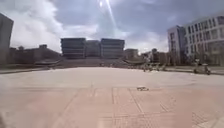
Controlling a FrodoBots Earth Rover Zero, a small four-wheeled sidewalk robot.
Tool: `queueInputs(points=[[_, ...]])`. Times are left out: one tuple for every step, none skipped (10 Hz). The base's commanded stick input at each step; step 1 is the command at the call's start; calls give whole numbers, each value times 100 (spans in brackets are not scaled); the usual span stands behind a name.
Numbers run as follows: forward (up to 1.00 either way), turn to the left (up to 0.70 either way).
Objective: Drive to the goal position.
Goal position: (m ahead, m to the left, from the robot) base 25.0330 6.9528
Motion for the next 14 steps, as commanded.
queueInputs(points=[[70, 0], [70, 0], [70, 0], [70, 0], [70, 0], [70, 0], [70, 0], [70, 0], [70, 0], [70, 0], [70, 0], [70, 0], [70, 0], [70, 0]])
